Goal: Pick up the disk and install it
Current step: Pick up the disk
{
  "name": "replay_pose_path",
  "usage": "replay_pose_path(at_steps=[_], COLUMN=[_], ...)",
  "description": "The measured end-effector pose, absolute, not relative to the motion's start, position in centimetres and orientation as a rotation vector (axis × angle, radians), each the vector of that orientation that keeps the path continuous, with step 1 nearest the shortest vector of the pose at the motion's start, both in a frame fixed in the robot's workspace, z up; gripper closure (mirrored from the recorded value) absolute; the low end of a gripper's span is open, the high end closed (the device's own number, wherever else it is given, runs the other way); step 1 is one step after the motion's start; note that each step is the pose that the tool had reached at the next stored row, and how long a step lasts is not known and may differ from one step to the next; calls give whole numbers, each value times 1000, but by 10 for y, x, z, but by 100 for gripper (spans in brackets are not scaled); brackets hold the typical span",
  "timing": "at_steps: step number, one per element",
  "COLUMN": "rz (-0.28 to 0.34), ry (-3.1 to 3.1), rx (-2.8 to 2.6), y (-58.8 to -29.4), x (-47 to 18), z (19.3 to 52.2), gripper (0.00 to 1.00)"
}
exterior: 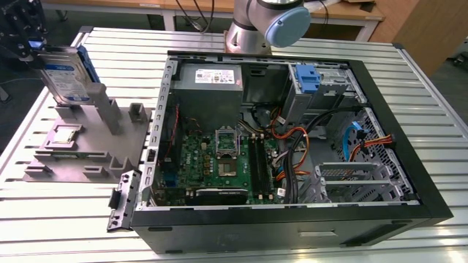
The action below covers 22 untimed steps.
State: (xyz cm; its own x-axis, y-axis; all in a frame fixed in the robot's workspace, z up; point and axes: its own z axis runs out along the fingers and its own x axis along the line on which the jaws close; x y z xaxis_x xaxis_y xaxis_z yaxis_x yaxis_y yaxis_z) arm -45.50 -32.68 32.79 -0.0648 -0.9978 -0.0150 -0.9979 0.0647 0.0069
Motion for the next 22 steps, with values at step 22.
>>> replay_pose_path(at_steps=[22], rz=[24], ry=[2288], rx=[-2144], y=[-327], x=[-455], z=[333], gripper=[63])
